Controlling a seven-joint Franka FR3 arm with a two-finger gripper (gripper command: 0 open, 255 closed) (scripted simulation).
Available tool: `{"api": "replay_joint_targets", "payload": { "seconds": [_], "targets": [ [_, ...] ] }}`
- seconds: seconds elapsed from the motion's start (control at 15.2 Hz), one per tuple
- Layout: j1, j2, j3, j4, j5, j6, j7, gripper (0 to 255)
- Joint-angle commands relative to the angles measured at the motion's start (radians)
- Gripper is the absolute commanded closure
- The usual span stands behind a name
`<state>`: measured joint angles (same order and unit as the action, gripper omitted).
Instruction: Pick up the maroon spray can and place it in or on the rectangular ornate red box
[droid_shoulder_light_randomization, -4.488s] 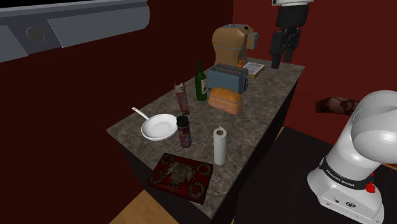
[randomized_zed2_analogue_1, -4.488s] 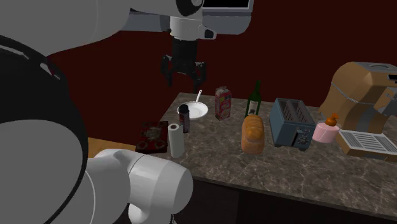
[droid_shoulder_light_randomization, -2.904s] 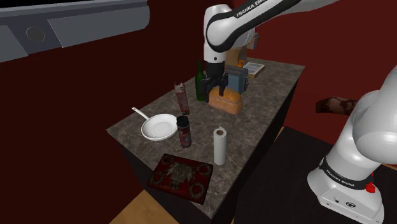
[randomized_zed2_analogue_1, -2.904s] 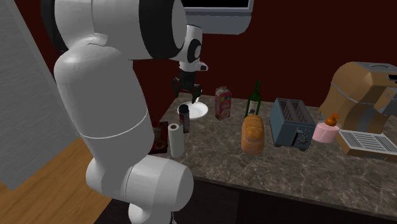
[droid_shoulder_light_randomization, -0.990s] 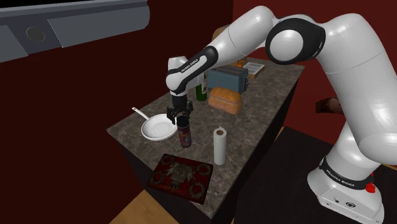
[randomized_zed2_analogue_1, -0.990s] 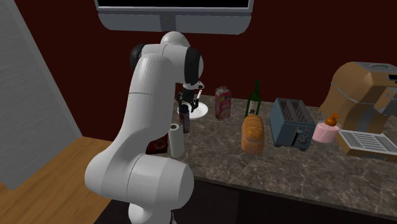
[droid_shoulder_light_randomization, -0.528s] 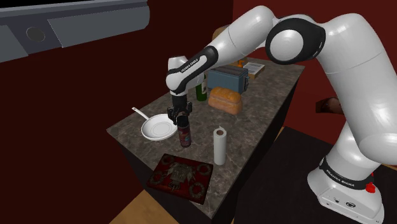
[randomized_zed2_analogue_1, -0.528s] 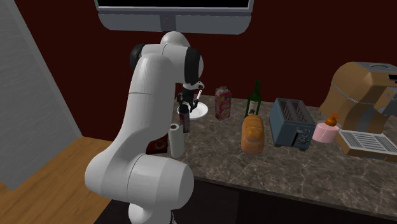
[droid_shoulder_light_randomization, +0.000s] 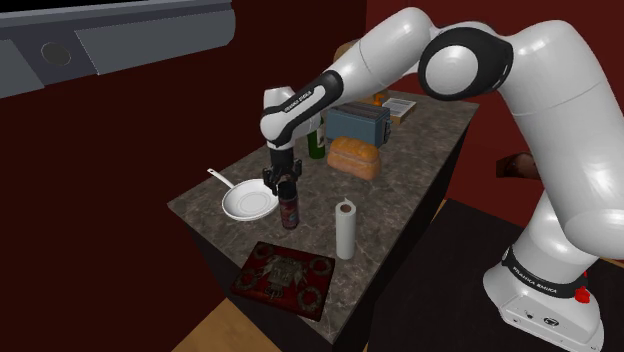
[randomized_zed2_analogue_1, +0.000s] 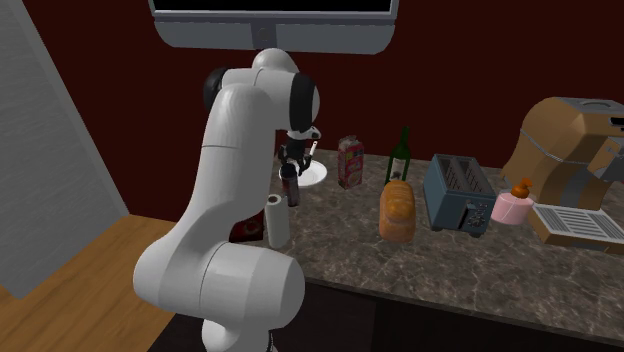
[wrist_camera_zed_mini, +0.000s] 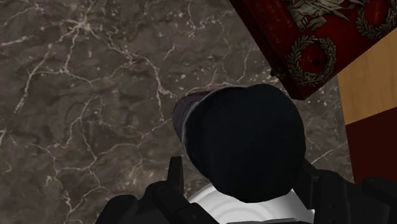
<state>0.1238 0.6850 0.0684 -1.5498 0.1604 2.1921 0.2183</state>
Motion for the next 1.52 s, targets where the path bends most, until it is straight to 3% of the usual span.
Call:
{"api": "replay_joint_targets", "payload": {
  "seconds": [0.0,1.32,1.45],
  "targets": [
    [-0.001,-0.017,0.0,0.0,-0.001,-0.017,0.002,255],
    [-0.003,-0.139,-0.002,0.08,-0.009,-0.216,0.034,255],
    [0.02,-0.19,0.007,0.02,-0.008,-0.201,0.064,255]
  ]
}}
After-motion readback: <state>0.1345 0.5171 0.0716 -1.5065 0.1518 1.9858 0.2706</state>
